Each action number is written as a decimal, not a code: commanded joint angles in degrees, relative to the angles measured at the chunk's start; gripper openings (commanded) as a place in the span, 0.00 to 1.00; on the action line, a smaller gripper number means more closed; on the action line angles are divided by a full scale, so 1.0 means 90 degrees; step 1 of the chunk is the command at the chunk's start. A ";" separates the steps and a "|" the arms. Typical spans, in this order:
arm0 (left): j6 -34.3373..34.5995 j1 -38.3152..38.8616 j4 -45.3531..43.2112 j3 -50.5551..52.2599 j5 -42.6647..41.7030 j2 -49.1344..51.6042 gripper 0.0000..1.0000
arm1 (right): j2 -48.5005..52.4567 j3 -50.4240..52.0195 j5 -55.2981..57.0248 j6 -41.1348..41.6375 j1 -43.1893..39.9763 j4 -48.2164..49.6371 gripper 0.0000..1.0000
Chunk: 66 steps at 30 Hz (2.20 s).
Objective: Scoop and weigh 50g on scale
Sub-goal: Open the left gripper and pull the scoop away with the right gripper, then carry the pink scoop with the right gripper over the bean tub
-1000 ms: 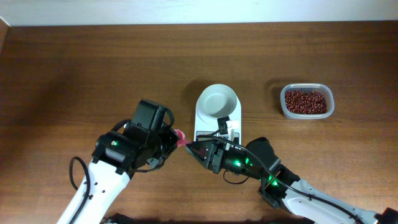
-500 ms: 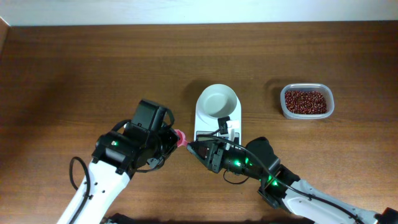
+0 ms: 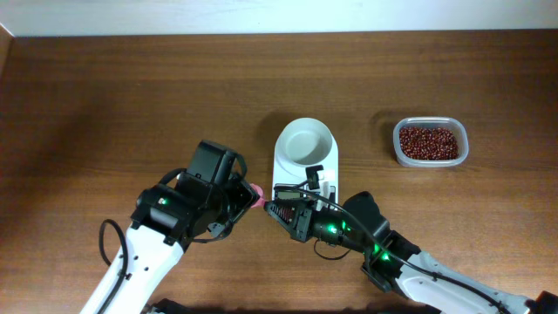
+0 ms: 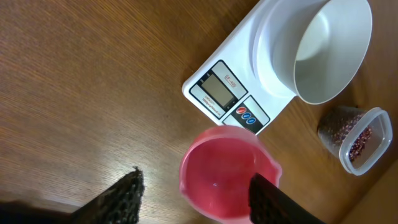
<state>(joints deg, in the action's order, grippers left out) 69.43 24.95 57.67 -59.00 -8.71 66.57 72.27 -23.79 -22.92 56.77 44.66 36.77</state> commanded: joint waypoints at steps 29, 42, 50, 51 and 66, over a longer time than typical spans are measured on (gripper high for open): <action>-0.0053 0.0017 0.0010 0.0017 0.1302 0.0046 0.99 | -0.1545 -0.0073 -0.2939 -0.3179 -0.2596 -0.3434 0.04; -0.0053 0.0017 0.0010 0.0017 0.1302 0.0046 0.99 | -0.3847 -0.0075 -0.0930 -0.3665 -0.2596 -0.5323 0.04; -0.0053 0.0015 0.0010 0.0017 0.1302 0.0046 0.99 | -0.4141 -0.0403 -0.0214 -0.3667 -0.2596 -0.5957 0.04; -0.0053 0.0015 0.0010 0.0017 0.1302 0.0046 0.99 | -0.4141 -0.0580 0.0236 -0.3667 -0.2596 -0.6275 0.04; -0.0051 0.0015 0.0010 0.0017 0.1302 0.0046 0.99 | -0.4141 -0.1622 0.1955 -0.3691 -0.2596 -0.7815 0.04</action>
<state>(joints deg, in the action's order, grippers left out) 69.43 24.95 57.67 -58.96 2.00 66.65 35.40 -36.97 -6.66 23.79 21.67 -32.67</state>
